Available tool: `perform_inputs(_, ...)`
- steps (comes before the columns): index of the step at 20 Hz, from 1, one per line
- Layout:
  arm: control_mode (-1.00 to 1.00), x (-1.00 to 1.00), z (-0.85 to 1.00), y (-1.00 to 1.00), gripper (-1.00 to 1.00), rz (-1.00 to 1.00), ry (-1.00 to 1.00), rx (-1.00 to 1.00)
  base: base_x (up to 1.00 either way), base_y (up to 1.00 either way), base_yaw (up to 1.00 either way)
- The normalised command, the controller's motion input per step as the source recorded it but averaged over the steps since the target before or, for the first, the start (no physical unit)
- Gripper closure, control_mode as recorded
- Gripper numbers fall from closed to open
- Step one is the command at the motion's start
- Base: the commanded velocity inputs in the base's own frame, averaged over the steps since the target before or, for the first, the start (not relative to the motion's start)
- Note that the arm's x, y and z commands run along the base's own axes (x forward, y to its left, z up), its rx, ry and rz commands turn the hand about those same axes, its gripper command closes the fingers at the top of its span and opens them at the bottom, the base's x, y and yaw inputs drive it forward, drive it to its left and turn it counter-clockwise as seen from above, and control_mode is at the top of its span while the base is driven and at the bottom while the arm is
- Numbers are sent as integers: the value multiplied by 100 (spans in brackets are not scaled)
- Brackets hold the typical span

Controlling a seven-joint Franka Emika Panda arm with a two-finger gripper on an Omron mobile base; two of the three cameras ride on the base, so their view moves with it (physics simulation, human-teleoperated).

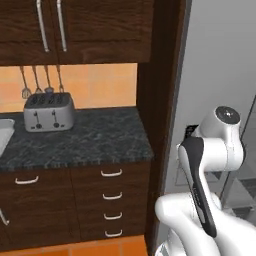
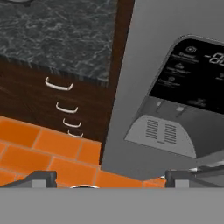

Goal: Place one potato and one chicken drumstick in each tupperware on the nearby counter, to pack two identical lunches.

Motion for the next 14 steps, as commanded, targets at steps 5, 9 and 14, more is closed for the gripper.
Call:
perform_inputs(5,100,0,0,0,-100,0,0,0,0,-100,0)
perform_inputs(9,100,0,0,0,-100,0,0,0,0,-98,0)
perform_inputs(14,100,0,0,0,-100,0,0,0,1,-49,-2)
